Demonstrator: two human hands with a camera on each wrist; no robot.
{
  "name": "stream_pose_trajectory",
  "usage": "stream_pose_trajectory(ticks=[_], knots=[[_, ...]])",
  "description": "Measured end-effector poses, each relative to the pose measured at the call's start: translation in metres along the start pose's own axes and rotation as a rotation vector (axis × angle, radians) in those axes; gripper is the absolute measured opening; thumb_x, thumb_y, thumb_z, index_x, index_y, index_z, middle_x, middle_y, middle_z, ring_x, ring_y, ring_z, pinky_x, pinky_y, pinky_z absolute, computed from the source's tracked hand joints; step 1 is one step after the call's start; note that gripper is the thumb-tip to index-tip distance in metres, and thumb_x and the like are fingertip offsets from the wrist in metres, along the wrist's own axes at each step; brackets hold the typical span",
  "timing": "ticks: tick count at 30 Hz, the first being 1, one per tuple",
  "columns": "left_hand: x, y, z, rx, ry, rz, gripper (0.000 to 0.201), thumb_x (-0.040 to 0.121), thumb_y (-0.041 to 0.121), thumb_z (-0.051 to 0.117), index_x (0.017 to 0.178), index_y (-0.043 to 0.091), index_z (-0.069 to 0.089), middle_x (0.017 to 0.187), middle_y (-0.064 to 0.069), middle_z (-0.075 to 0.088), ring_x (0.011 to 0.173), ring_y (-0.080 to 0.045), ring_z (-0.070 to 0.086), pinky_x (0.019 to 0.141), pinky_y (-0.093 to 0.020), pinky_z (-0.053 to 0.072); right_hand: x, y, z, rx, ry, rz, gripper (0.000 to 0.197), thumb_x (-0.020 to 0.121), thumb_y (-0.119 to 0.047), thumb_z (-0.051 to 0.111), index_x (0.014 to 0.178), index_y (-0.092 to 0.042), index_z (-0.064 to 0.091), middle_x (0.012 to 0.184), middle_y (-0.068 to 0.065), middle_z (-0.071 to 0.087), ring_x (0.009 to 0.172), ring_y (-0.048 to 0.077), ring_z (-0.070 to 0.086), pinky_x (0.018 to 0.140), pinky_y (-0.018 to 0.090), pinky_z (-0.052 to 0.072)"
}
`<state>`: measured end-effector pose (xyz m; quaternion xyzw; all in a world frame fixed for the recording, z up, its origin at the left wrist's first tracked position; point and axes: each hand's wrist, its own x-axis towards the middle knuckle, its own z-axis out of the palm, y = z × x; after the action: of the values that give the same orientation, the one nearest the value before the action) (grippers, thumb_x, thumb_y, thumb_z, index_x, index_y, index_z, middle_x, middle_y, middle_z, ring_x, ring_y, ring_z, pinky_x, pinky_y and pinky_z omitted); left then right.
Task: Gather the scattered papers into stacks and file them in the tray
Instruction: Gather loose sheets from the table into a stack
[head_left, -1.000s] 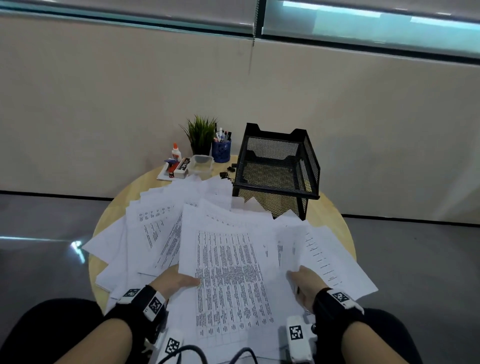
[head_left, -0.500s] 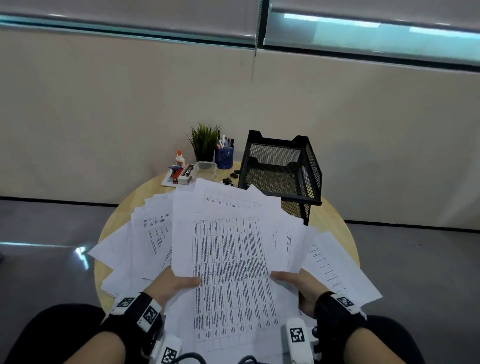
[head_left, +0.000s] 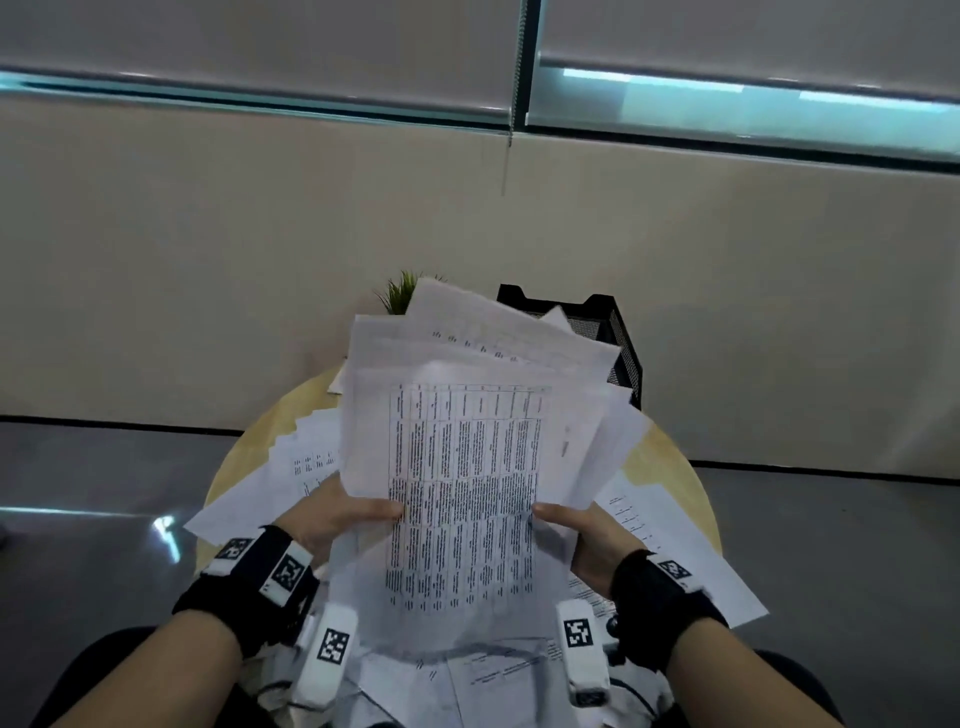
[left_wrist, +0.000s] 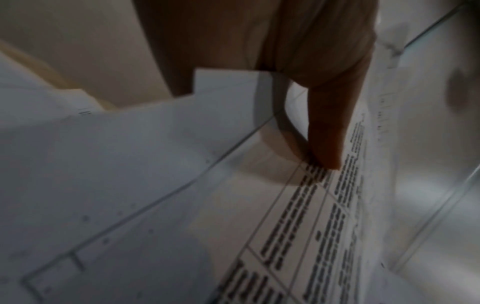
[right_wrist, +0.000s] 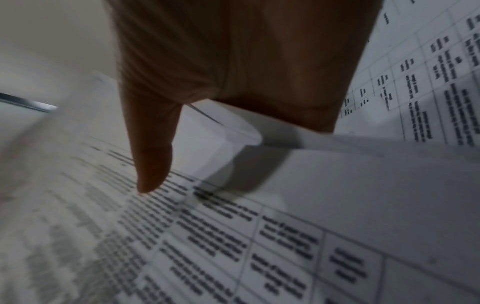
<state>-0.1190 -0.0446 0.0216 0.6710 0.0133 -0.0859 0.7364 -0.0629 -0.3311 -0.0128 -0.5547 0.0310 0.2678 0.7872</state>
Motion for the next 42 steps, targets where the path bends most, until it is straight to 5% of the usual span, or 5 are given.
stream_pose_trajectory(ticks=[7,20,34,38,42], knots=[[0.0,0.025,-0.009,-0.15,-0.019,0.047,0.097,0.02,0.03,0.097,0.108,0.007,0.064,0.104,-0.015,0.072,0.093,-0.025,0.07,0.067,-0.029,0.058,-0.004,-0.015,-0.001,-0.161,0.02,-0.067,0.059,0.044,-0.032,0.091,0.084,0.008,0.074,0.088,0.014,0.074,0.082,0.022,0.069,0.071,0.026,0.05],[0.019,0.033,-0.013,-0.116,0.082,0.094,0.093,0.025,0.042,0.095,0.109,0.016,0.066,0.113,-0.01,0.069,0.112,-0.028,0.061,0.106,-0.049,0.038,0.004,-0.029,0.009,-0.081,0.043,-0.144,0.083,0.032,-0.03,0.097,0.101,0.007,0.068,0.102,0.018,0.071,0.103,0.033,0.064,0.097,0.046,0.048],[0.043,0.019,-0.001,-0.045,0.354,0.111,0.04,0.052,0.01,0.088,0.086,0.015,0.068,0.081,0.004,0.074,0.087,-0.022,0.066,0.094,-0.048,0.048,0.005,-0.052,0.026,-0.282,0.13,-0.354,0.034,0.072,-0.012,0.078,0.104,-0.003,0.07,0.093,0.001,0.076,0.092,0.018,0.07,0.08,0.027,0.055],[0.049,0.003,0.009,-0.065,0.435,0.078,0.023,0.076,-0.015,0.065,0.097,-0.006,0.065,0.101,-0.015,0.066,0.088,-0.023,0.066,0.085,-0.04,0.052,0.022,-0.018,0.021,-0.364,0.282,-0.23,0.037,0.095,-0.002,0.049,0.132,0.004,0.047,0.135,0.017,0.053,0.12,0.033,0.052,0.102,0.036,0.043],[0.049,-0.001,0.009,-0.084,0.458,0.1,0.023,0.073,-0.001,0.075,0.092,0.008,0.065,0.088,-0.002,0.068,0.086,-0.021,0.063,0.081,-0.035,0.049,0.026,-0.022,0.035,-0.19,0.202,-0.346,0.043,0.07,-0.004,0.079,0.11,0.002,0.065,0.109,0.018,0.07,0.103,0.032,0.065,0.091,0.046,0.051]])
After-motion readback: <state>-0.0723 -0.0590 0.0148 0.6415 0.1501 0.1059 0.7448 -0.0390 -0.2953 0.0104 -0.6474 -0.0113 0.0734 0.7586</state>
